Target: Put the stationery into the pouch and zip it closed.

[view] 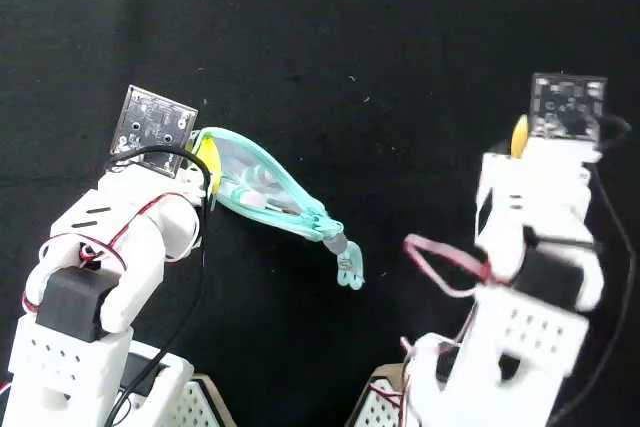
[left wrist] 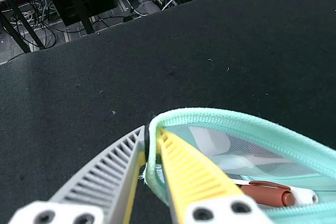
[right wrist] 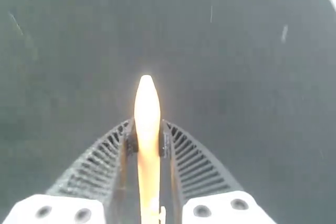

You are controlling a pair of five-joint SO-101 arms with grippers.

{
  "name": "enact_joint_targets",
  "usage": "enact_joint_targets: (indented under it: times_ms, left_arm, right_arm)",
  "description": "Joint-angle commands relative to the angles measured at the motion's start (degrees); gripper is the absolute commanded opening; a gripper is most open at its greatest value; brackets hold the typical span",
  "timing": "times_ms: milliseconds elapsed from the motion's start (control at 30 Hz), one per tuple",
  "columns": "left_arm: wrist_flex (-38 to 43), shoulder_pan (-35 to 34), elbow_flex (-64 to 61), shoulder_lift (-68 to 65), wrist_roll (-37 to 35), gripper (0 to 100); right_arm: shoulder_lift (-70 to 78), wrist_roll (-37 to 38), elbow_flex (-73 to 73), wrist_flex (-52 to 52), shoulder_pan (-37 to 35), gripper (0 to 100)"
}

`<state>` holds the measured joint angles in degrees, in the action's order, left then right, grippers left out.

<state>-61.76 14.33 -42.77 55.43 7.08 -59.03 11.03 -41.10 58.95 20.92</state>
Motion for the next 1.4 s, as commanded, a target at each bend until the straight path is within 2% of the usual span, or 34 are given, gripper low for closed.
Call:
enact_joint_targets:
  times_ms: [0, 133, 267, 600, 700, 933, 1233, 1367]
  left_arm:
    - [-1.05, -0.22, -13.85, -2.37, -0.09, 3]
    - [-1.05, -0.22, -13.85, -2.55, -0.18, 3]
    - [-1.05, -0.22, -13.85, -2.81, -0.26, 3]
    - [1.67, -0.22, -13.93, -2.99, -0.44, 3]
    - [1.76, -0.22, -13.49, -2.99, -0.44, 3]
    - [1.76, -0.31, -12.26, -3.25, -0.53, 3]
    - [1.67, -4.88, -6.81, -13.19, -0.53, 3]
    - [1.76, -4.70, -4.88, -18.20, -0.44, 3]
  right_arm:
    - [-5.32, -8.35, 9.45, -0.70, -10.37, 1.2]
    - [-4.35, -13.10, 18.68, -0.44, -25.58, 1.2]
    - [-2.77, -16.26, 26.59, 0.18, -36.75, 1.2]
    - [-1.89, -9.67, 35.30, 0.18, -55.38, 1.3]
    - [-0.40, -9.14, 32.13, -3.69, -57.76, 1.3]
    - [3.56, -9.58, 26.51, -13.89, -58.02, 1.3]
    - [6.37, -9.58, 22.55, -15.03, -58.02, 1.3]
    - [6.29, -9.58, 23.25, -15.30, -58.11, 1.3]
